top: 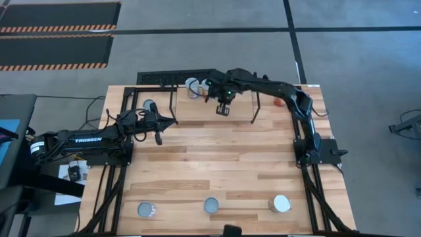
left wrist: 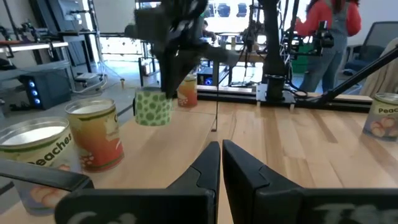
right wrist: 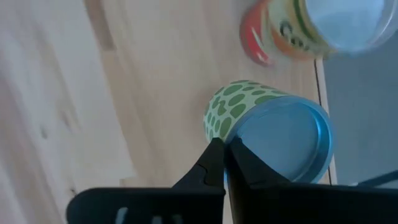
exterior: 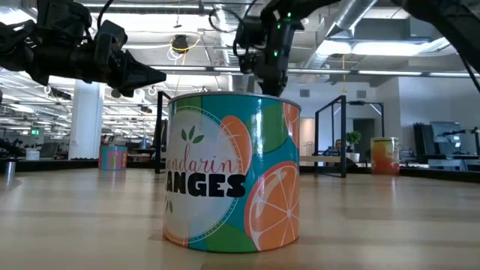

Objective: Pick and place cans onto a shelf
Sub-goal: Put the canned peas on the shelf

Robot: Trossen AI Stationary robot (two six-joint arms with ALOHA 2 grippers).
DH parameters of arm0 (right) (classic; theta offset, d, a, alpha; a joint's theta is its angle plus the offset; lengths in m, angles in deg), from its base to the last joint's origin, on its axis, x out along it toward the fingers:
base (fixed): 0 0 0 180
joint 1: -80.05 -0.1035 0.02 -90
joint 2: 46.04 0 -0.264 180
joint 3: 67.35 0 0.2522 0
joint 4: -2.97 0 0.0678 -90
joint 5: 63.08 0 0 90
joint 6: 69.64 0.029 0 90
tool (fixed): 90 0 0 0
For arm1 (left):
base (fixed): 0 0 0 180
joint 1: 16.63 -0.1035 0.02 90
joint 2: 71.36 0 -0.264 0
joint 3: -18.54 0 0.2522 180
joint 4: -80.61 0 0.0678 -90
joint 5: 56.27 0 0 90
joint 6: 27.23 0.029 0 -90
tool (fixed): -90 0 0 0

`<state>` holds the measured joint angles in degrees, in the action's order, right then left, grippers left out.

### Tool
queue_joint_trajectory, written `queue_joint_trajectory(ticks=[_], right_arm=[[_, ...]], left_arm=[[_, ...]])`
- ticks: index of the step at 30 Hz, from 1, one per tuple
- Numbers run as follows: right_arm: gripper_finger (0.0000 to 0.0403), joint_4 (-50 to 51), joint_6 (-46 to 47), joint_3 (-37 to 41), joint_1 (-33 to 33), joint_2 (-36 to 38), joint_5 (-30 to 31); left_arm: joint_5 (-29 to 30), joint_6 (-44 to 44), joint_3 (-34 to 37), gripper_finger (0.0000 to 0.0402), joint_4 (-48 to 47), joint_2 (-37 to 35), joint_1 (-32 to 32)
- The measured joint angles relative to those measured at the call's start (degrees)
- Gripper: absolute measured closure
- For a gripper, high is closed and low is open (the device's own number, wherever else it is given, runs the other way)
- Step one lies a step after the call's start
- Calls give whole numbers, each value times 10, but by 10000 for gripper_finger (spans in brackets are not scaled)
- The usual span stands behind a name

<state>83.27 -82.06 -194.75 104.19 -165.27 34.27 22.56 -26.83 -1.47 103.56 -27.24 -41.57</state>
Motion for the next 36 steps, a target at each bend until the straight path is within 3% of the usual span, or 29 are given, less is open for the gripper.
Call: queue_joint_trajectory(ticks=[10,17,26,36], right_arm=[[386,-18,-20,0,50,-31,-1],[386,-39,-23,3,63,-34,-30],[382,-58,-30,4,63,-49,-18],[347,-95,-19,10,64,-49,-13]], left_arm=[[0,4,0,395,0,0,0],[0,4,0,395,1,0,0],[1,4,0,395,0,0,0],[1,4,0,395,0,0,0]])
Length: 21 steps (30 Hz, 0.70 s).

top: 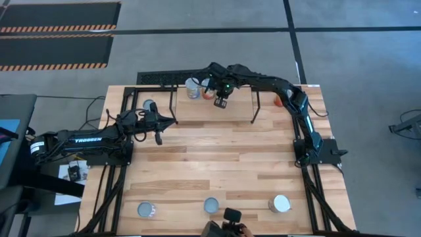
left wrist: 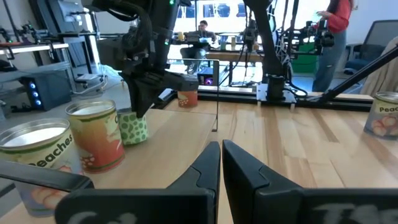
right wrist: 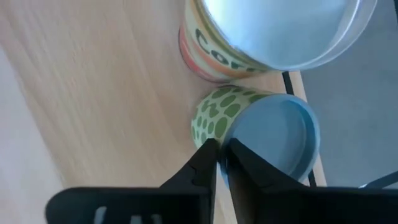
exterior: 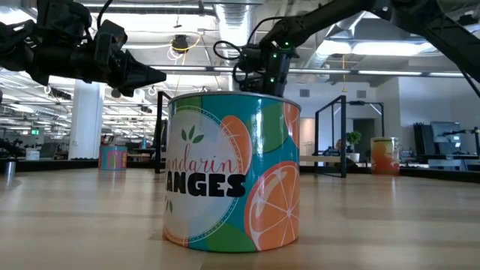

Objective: Pick and place cans onto a shelf
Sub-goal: Put the canned peas on the shelf, then put the canned carrots on the shelf

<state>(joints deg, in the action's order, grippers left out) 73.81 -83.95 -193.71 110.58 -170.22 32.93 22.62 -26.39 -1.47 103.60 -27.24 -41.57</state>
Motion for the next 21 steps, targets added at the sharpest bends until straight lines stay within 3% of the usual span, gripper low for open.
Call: queue_joint_trajectory(ticks=[9,14,17,21], right_arm=[[309,-1,8,1,-6,6,33],[300,-1,5,1,-14,47,44],[310,7,4,4,-20,74,36],[357,-19,-2,28,-37,108,-33]], left_arm=[[0,0,0,395,0,0,0],[0,0,0,395,0,0,0],[0,0,0,395,-2,0,0],[-2,2,0,395,-4,0,0]])
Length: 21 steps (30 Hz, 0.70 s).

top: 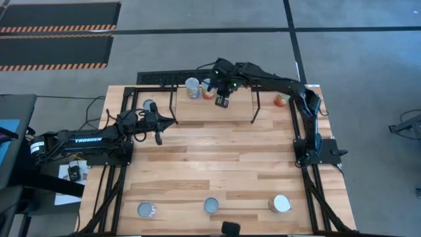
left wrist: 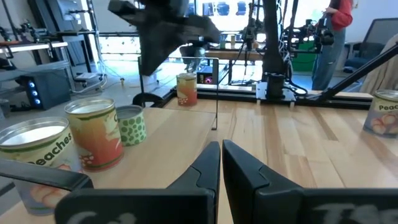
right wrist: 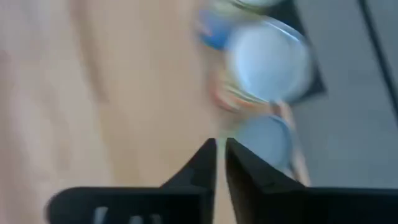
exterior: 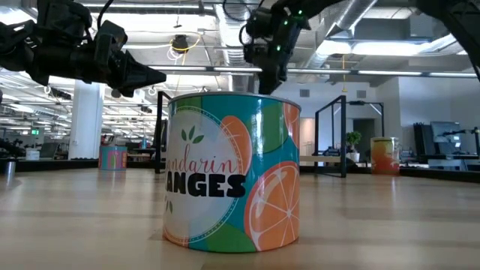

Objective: Pick and place cans onto a shelf
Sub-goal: Put the canned carrots on the shelf

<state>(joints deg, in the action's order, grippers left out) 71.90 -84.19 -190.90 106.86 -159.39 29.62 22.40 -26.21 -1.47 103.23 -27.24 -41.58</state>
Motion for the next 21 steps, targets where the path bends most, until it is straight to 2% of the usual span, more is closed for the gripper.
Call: queue_joint_trajectory(ticks=[3,7,13,21], right_arm=[[393,-47,-6,51,-22,24,-31],[385,-125,-3,133,-58,62,-48],[396,-310,25,278,-125,133,-71],[399,-626,78,526,-197,229,-103]], left_arm=[[-4,2,0,395,-1,0,0],[-4,8,0,395,-10,0,0],[-8,10,0,395,-12,0,0],[-115,-12,0,395,-12,0,6]])
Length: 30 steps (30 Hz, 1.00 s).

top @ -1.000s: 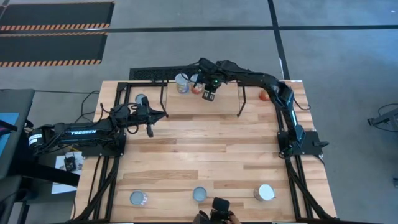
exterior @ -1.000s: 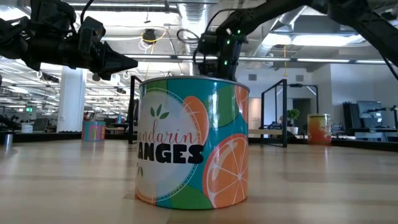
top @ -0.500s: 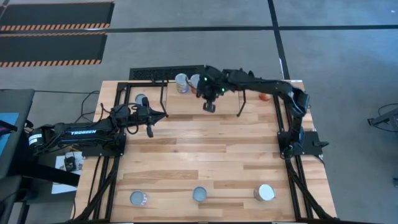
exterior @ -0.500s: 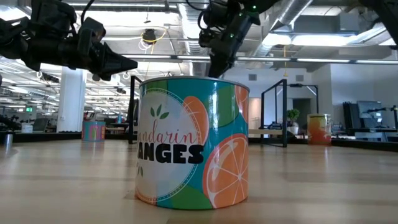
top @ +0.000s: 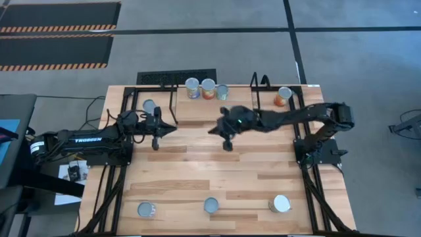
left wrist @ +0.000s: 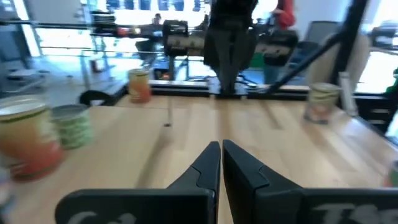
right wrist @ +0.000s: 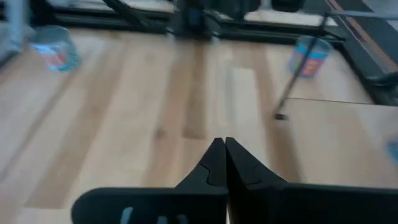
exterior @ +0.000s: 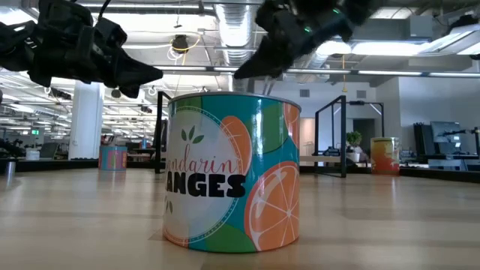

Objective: Pick and place cans onto a shelf
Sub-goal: Put the canned carrots on the shelf

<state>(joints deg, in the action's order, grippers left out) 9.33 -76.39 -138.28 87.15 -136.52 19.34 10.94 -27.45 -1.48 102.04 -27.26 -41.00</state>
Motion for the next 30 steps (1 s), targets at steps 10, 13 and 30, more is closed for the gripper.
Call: queue_joint_trajectory(ticks=[10,13,30], right_arm=[[399,-341,23,257,-22,80,-43],[400,-405,24,317,-2,110,-63],[397,-584,12,473,40,163,-90]], left_arm=[[131,5,-114,395,-248,2,155],[179,-46,-167,395,-354,2,209],[321,-579,-542,395,-880,289,464]])
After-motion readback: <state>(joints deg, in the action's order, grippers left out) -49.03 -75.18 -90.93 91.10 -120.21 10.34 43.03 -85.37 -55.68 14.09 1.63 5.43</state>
